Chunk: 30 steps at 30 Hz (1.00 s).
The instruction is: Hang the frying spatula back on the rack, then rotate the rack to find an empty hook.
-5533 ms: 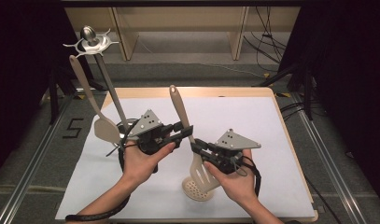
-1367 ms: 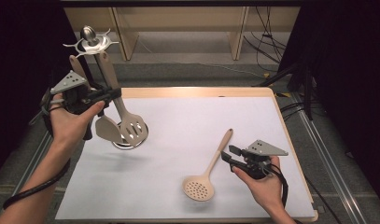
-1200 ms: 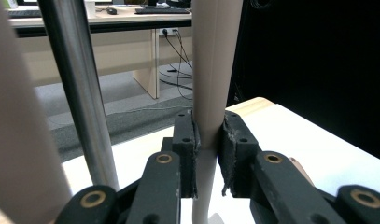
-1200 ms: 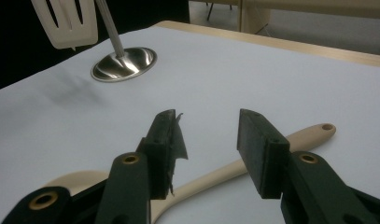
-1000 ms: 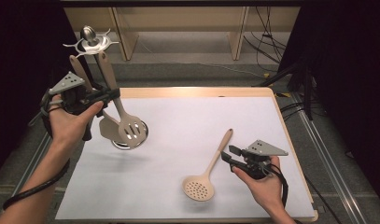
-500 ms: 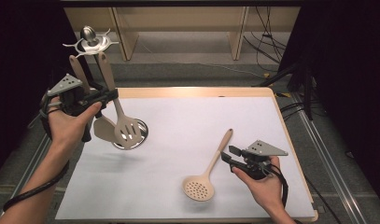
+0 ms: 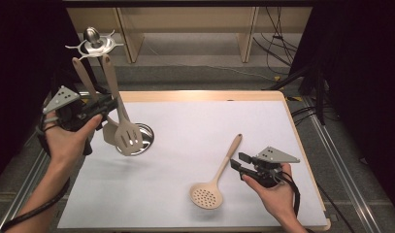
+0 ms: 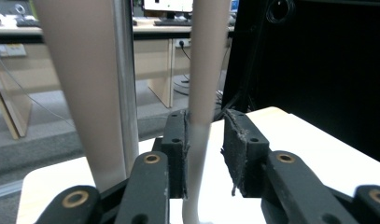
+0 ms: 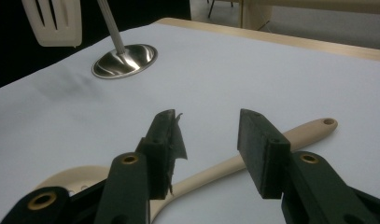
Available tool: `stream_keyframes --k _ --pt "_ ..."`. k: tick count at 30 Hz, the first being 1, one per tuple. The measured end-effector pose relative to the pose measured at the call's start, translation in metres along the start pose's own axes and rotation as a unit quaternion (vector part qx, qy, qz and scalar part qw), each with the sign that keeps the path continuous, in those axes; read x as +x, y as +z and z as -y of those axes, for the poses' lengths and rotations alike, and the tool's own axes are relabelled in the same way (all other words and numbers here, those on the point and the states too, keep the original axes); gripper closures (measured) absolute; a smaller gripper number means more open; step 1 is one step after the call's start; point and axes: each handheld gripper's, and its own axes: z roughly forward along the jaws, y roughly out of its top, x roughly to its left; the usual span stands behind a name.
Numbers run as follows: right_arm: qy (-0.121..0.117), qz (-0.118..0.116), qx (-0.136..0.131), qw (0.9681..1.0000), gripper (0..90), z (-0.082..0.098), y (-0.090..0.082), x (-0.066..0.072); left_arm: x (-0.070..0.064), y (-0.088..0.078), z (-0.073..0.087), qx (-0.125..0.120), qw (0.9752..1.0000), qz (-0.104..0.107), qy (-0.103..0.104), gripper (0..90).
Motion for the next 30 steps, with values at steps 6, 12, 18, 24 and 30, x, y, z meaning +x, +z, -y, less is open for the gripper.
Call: stream_keyframes --k 6,12,18,24,30 --pt "0.029 0.002 0.011 0.9995 57.5 0.004 -0.002 -0.001 -0.012 -0.015 0.020 -0.012 0.9999 0.006 0.003 64.9" --pt "0.013 0.012 0.004 0.9998 57.5 0.006 -0.003 -0.006 -0.020 -0.018 0.027 -0.009 0.9997 0.004 0.021 64.4" --pt "0.024 0.004 0.024 0.9994 57.5 0.007 -0.003 -0.004 -0.023 -0.017 0.030 -0.006 0.9998 0.006 0.017 64.7" --pt "0.030 0.005 0.018 0.9994 57.1 0.006 -0.002 -0.002 -0.029 -0.016 0.025 -0.007 0.9997 0.012 0.022 65.9" --pt "0.019 -0.001 0.019 0.9996 56.9 0.004 0.002 -0.003 -0.030 -0.013 0.013 -0.013 0.9995 0.014 0.026 70.5"
